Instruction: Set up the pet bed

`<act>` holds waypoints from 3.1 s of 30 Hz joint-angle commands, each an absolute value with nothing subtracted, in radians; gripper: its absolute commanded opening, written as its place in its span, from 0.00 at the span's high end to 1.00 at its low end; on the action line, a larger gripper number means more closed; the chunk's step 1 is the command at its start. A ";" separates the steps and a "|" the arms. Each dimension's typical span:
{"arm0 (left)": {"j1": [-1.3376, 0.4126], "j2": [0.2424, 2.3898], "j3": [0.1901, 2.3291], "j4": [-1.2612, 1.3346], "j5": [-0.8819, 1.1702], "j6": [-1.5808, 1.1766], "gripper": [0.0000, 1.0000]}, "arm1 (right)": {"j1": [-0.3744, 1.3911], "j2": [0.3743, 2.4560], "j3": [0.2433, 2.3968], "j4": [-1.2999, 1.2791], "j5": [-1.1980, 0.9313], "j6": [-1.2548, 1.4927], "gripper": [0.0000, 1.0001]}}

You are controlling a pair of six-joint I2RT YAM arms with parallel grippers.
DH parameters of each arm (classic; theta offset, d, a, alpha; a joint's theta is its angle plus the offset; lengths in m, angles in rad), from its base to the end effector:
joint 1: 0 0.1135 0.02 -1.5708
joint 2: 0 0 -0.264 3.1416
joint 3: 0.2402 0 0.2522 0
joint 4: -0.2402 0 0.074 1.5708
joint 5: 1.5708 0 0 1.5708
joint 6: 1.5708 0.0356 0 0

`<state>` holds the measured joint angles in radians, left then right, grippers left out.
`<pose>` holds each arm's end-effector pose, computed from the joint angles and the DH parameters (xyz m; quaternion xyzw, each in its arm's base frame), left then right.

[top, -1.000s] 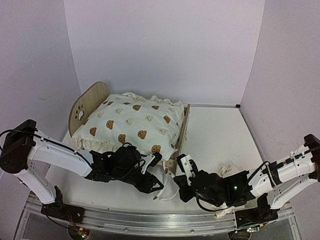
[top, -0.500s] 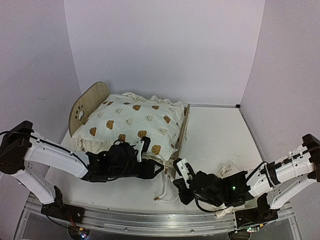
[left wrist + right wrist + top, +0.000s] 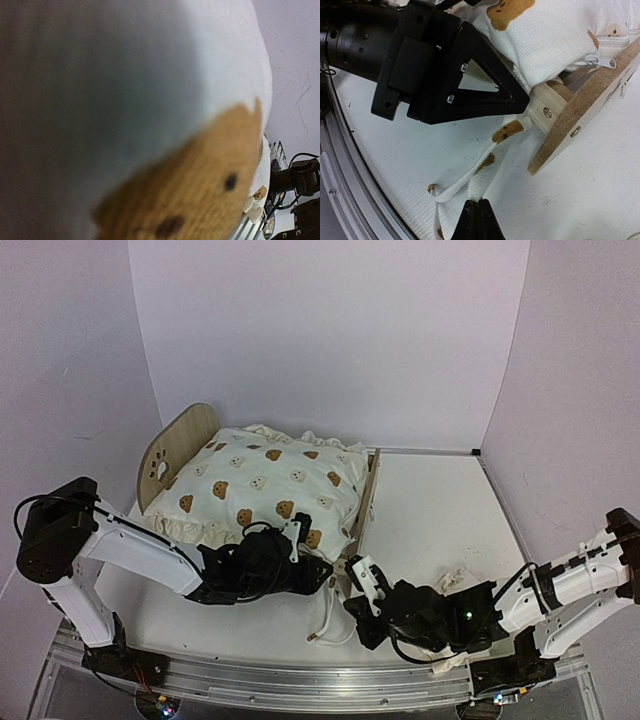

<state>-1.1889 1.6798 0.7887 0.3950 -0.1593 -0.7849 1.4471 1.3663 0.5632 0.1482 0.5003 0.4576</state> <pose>0.1339 -0.3184 0.1712 0.1319 0.8471 -0.3880 0.3383 0.0494 0.2590 0.1733 -0.3163 0.8168 0.2203 0.4293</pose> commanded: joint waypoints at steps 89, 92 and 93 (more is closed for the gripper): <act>-1.050 1.614 0.587 0.669 0.087 -1.646 0.67 | 1.020 1.727 0.780 0.537 -0.215 0.011 1.00; -1.052 1.614 0.589 0.676 0.064 -1.656 0.71 | 1.020 1.727 0.780 0.535 -0.218 0.008 1.00; -1.052 1.614 0.593 0.676 0.060 -1.654 0.73 | 1.020 1.726 0.778 0.535 -0.219 0.009 1.00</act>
